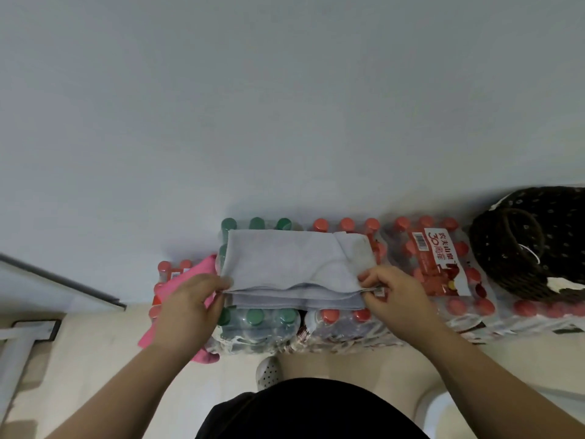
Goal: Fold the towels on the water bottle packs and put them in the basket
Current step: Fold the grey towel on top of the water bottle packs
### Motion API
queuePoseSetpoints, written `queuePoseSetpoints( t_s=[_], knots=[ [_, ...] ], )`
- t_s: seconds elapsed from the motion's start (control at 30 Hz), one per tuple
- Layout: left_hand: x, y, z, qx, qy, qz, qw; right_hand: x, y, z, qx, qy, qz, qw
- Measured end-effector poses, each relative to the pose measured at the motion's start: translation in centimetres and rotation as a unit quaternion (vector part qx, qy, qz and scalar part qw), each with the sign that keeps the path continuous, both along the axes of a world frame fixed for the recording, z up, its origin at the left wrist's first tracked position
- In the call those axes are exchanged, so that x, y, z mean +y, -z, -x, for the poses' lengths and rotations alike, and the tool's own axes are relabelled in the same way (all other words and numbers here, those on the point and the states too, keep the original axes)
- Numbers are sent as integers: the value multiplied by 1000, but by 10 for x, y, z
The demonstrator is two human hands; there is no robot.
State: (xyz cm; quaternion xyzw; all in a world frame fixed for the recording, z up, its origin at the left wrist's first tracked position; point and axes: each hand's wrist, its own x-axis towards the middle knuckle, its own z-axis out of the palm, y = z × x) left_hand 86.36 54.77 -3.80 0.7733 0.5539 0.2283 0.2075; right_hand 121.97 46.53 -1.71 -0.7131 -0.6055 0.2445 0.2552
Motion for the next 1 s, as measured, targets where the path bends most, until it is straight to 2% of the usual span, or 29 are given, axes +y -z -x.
queuePoseSetpoints(
  t_s=[0.17,0.27,0.33,0.47,0.53,0.6,0.73,0.87,1.0],
  knots=[
    [-6,18,5,39,32,-35,998,-5,7,-3,-77,-54,19,995],
    [-3,12,5,94,59,-31,993,-7,10,-4,-207,-84,22,974],
    [0,1,2,114,60,-35,991,-10,11,-3,-266,-68,19,961],
    [15,-16,-17,99,36,-14,994,12,2,15,-249,-27,-64,966],
    [28,-19,-34,122,52,-12,991,39,3,21,-244,8,-91,965],
    [39,-20,-56,159,80,-1,984,65,8,21,-250,58,-66,964],
    [48,-5,-87,246,122,30,961,87,19,11,-256,118,48,958],
    [47,18,-85,299,141,29,943,87,27,7,-210,119,25,970],
    [47,25,-82,314,139,29,939,88,33,-1,-145,109,-1,983]
  ],
)
